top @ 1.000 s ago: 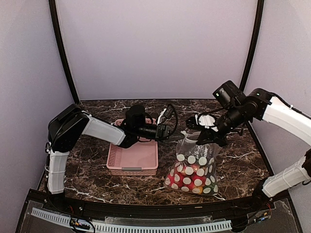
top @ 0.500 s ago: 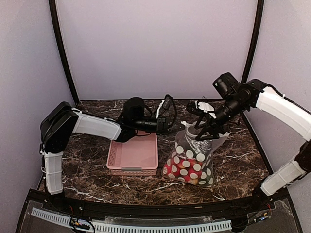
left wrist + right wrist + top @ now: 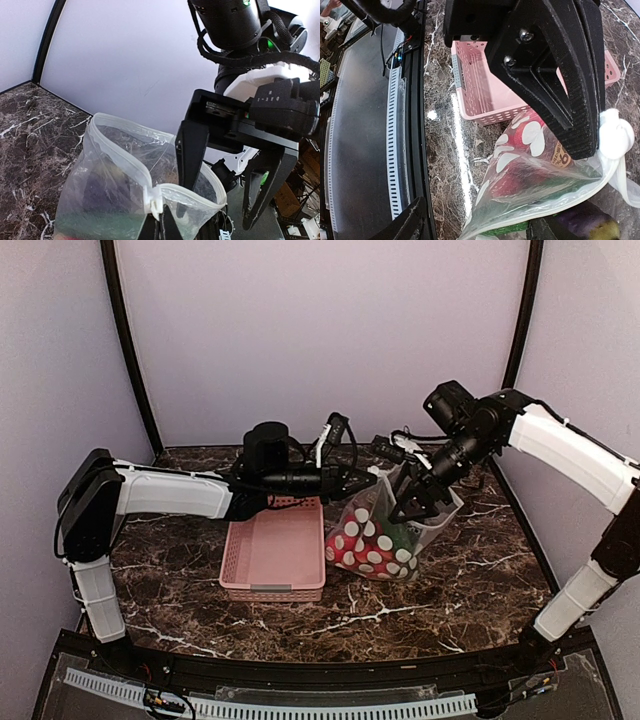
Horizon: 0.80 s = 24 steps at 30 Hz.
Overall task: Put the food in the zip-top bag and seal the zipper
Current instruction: Pass from the left arm to the right
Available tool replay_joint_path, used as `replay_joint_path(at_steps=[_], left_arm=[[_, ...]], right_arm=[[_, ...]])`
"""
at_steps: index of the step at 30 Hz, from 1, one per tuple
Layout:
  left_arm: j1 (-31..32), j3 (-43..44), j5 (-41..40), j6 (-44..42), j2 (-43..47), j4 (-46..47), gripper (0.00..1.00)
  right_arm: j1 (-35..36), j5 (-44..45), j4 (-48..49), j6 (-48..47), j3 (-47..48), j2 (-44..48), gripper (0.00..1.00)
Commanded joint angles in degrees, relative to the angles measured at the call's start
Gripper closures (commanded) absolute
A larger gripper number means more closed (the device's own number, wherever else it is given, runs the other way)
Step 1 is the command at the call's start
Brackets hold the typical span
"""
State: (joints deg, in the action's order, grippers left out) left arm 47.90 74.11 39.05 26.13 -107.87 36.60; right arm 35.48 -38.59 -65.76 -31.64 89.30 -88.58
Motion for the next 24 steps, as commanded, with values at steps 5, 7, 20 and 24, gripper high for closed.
replay_joint_path(at_steps=[5, 7, 20, 24], left_arm=[[0.62, -0.41, -4.22, 0.64, 2.53, -0.36, 0.99], [0.62, -1.2, -4.23, 0.34, 2.93, -0.19, 0.99], [0.53, -4.23, 0.32, -4.76, 2.71, -0.17, 0.69], [0.53, -3.25, 0.02, -3.15, 0.44, 1.48, 0.69]], right_arm=[[2.19, 11.43, 4.7, 7.52, 2.58, -3.01, 0.49], [2.14, 15.04, 6.22, 8.29, 2.64, -3.31, 0.62], [2.7, 15.42, 9.95, 4.72, -2.23, 0.77, 1.0], [2.84, 15.47, 9.86, 4.59, -2.47, 0.99, 1.0]])
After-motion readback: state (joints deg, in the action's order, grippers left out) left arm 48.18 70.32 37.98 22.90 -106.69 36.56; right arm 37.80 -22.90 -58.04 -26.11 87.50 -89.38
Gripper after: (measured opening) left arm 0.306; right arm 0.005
